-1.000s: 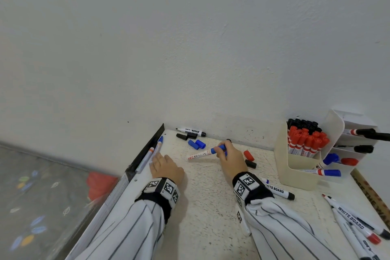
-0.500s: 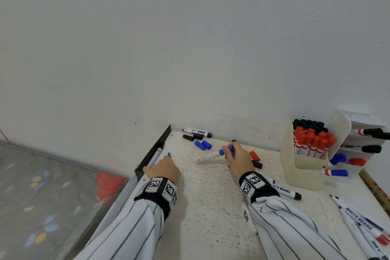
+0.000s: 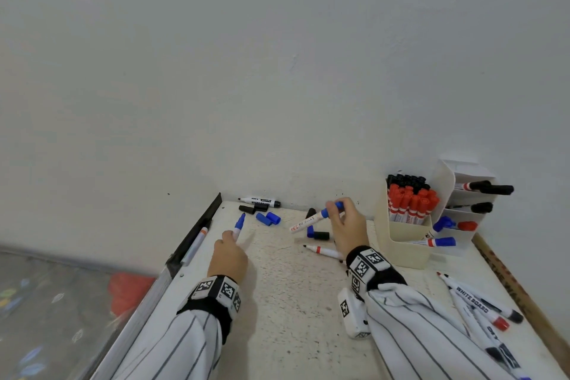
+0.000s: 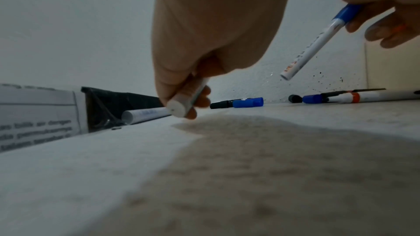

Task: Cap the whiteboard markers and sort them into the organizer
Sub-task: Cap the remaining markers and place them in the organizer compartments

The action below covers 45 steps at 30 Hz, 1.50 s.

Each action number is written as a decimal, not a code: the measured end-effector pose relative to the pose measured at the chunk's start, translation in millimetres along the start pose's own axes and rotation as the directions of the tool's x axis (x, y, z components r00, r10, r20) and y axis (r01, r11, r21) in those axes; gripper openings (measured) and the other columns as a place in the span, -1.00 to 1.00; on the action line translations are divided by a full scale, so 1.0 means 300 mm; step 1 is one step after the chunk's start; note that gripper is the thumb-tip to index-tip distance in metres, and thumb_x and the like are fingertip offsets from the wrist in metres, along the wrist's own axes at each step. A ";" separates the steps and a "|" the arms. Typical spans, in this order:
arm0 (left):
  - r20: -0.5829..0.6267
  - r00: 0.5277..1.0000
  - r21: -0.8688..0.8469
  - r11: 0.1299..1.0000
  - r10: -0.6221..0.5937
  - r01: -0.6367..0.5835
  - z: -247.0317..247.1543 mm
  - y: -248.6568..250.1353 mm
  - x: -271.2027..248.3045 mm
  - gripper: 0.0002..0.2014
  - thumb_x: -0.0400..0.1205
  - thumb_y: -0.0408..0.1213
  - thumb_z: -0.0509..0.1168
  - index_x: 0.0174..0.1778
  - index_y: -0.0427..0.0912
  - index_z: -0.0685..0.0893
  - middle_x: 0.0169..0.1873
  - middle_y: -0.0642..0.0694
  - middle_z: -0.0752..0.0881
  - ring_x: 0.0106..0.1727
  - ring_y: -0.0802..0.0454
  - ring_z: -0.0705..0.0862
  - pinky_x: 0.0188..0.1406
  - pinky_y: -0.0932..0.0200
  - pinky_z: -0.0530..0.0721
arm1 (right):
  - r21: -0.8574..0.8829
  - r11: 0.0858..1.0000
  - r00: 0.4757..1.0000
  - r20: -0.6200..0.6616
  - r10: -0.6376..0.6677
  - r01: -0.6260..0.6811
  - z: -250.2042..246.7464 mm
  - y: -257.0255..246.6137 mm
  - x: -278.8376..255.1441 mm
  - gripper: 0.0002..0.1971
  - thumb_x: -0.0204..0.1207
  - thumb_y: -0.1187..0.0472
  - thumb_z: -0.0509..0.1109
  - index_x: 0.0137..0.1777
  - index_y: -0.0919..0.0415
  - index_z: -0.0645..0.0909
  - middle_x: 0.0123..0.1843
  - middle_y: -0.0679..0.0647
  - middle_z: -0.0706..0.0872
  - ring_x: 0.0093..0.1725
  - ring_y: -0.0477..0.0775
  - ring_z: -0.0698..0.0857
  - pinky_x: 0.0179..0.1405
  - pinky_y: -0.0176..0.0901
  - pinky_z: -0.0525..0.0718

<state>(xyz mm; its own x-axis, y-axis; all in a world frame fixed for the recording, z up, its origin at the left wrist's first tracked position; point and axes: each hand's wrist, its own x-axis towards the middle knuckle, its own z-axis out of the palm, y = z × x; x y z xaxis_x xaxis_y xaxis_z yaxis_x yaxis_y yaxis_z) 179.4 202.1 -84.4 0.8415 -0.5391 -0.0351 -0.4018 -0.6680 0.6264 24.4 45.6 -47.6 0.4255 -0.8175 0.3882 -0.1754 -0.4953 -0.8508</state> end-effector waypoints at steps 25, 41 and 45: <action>0.094 0.972 -0.256 0.949 0.215 -0.186 0.157 0.146 -0.073 -0.70 0.74 -0.23 0.04 0.22 -0.28 0.60 0.04 -0.17 0.73 -0.04 0.04 0.59 0.10 0.16 0.54 | -0.675 0.728 0.955 -0.280 -0.097 -0.123 -0.483 0.064 -0.015 -0.81 0.50 0.03 0.38 0.02 0.09 0.56 -0.16 0.02 0.62 0.05 0.15 0.51 0.04 -0.08 0.10; 0.078 0.983 -0.236 0.961 0.167 -0.144 0.164 0.139 -0.070 -0.66 0.75 -0.16 0.01 0.06 -0.28 0.62 -0.19 -0.09 0.67 -0.17 0.05 0.59 -0.16 0.24 0.47 | -0.737 0.616 0.930 -0.367 -0.018 -0.279 -0.408 0.109 -0.017 -0.74 0.43 0.30 0.31 0.12 0.19 0.59 0.22 0.22 0.54 0.23 0.26 0.39 0.20 0.09 0.22; 0.051 0.989 -0.224 0.967 0.139 -0.124 0.161 0.136 -0.072 -0.64 0.73 -0.11 0.05 0.21 -0.27 0.60 -0.07 -0.17 0.71 -0.12 0.00 0.62 -0.10 0.18 0.56 | -0.692 0.699 0.907 -0.393 -0.155 -0.180 -0.354 0.093 -0.025 -0.76 0.33 0.39 0.38 0.00 0.22 0.62 0.30 0.25 0.49 0.23 0.31 0.42 0.17 0.13 0.26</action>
<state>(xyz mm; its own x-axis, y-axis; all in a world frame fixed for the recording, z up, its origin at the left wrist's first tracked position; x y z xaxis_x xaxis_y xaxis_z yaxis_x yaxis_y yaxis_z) 127.4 161.7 -95.7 0.7577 -0.6525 0.0124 -0.4119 -0.4634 0.7846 -78.0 6.8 -36.5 0.0645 -0.7797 0.6228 -0.8134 -0.4026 -0.4198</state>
